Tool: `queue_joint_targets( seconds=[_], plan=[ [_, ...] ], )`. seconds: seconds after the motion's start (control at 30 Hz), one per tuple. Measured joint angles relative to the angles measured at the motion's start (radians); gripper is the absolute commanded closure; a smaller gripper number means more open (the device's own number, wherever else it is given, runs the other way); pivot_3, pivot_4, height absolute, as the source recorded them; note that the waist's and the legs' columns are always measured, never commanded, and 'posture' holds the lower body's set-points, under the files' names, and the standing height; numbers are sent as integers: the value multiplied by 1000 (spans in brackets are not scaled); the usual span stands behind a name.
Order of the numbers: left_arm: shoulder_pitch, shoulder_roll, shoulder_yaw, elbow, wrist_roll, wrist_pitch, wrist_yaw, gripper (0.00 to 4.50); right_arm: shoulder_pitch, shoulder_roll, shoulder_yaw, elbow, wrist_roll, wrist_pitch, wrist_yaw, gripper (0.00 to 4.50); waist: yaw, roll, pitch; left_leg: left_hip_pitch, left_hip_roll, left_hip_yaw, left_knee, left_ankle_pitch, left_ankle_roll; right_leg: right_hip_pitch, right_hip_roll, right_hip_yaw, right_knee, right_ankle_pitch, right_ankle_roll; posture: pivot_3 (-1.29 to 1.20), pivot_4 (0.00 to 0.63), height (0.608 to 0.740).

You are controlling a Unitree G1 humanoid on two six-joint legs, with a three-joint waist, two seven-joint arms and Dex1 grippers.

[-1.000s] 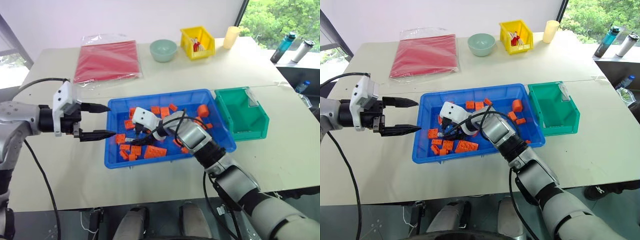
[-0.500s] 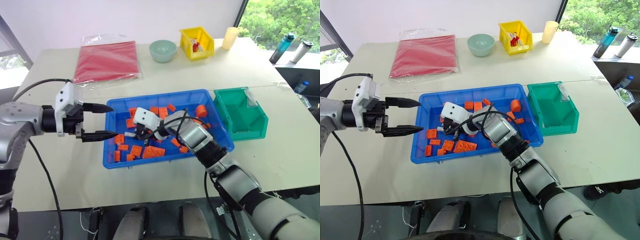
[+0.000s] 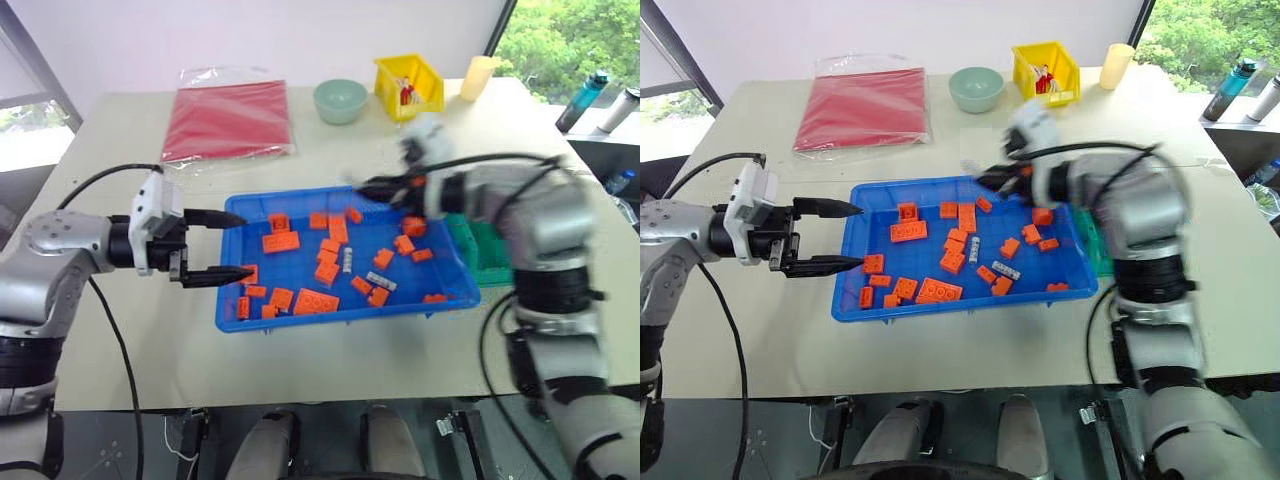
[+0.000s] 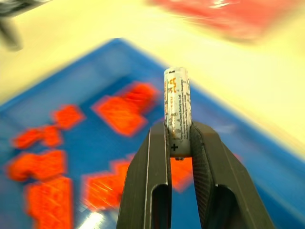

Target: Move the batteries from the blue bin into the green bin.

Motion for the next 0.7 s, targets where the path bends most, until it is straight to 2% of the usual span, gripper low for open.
queue_joint_targets(
  seconds=[0.1,0.2,0.3,0.43,0.6,0.7],
  plan=[
    [-4,-15,-8,9,3,-14,-6,0,113,-136,-90,-7,5,26,-15,4421,9,0,0,0,0,3,0,0,0,0,-1,0,0,0,0,0,150,717],
    [-15,-25,-27,23,4,-15,-14,0,215,-196,-155,-5,17,36,-36,4421,7,0,0,0,2,6,0,0,0,0,-1,0,0,0,0,0,150,717],
    [-35,-36,-38,36,5,-16,-20,0,281,-207,-205,5,30,49,-60,2900,5,0,0,1,3,7,0,0,0,0,0,0,0,0,0,0,150,717],
    [-53,-42,-39,44,13,-20,-20,0,317,-209,-186,15,40,5,-78,941,6,0,0,1,2,8,0,0,1,0,0,1,0,0,0,0,150,717],
    [-54,-46,-41,49,21,-19,-20,0,179,-217,-128,66,60,-80,-66,941,6,1,1,1,2,7,0,0,0,-1,0,1,0,0,0,0,150,717],
    [-57,-47,-41,50,23,-17,-20,0,72,-201,-38,56,88,-137,-13,941,5,0,0,1,3,7,0,0,0,-1,0,0,-1,0,0,0,150,717]
  ],
)
